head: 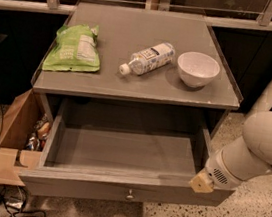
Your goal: Close top drawer
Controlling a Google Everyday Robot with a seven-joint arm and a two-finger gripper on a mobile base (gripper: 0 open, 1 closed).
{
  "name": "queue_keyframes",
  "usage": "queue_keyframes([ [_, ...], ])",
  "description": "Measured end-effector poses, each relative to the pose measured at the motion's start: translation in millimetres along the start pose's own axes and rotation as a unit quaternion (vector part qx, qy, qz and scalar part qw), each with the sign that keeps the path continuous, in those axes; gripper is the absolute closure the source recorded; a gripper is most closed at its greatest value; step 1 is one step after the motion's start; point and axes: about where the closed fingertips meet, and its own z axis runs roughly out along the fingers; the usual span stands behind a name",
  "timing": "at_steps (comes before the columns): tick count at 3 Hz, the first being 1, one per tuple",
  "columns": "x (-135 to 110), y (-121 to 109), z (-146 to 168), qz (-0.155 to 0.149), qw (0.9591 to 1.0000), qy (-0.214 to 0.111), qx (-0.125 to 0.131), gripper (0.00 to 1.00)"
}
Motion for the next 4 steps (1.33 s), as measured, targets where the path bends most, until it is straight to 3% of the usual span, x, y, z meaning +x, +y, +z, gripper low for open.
queue_keyframes([
  [1,0.1,0.0,0.0,0.000,1.0000,0.000,0.000,1.00],
  [3,89.5,-0.7,-25.8,0.072,0.9963,0.047,-0.001,1.00],
  [4,90.5,-0.6,-26.1,0.073,0.9962,0.048,-0.001,1.00],
])
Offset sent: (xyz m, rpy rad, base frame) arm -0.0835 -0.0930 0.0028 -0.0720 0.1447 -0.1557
